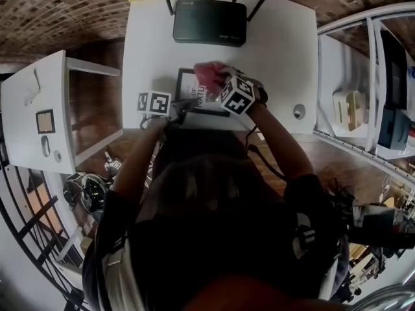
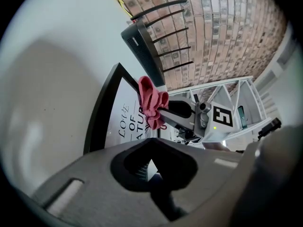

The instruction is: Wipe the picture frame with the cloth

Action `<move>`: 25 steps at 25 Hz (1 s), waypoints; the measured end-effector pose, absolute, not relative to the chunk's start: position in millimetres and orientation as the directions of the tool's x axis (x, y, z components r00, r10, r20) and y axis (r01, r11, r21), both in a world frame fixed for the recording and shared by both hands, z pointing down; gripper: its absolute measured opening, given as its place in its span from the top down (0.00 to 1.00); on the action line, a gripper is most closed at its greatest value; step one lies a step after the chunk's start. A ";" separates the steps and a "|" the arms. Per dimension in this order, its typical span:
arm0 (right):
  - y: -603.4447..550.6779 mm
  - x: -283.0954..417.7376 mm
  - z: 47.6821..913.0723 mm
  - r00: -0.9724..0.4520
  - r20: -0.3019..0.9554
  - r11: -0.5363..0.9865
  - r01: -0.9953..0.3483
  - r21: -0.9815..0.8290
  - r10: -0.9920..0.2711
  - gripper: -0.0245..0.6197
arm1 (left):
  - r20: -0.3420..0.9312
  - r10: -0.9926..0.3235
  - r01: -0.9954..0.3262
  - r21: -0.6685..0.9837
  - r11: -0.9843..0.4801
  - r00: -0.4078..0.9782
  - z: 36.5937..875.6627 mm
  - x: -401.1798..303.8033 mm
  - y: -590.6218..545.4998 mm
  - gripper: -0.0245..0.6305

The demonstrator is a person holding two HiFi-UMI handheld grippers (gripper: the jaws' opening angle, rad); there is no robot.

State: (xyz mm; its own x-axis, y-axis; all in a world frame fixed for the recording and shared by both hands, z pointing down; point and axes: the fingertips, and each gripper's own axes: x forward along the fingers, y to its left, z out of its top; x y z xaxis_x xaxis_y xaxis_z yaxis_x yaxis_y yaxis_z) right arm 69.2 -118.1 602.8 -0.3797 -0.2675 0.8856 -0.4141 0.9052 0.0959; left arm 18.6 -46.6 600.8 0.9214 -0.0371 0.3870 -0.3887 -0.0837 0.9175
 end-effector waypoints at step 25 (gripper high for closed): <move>-109.0 131.0 597.8 -0.303 0.866 0.811 -0.557 0.178 -0.398 0.83 | 0.416 -0.086 -0.425 0.893 -0.151 0.905 600.0 19.8 -45.5 0.96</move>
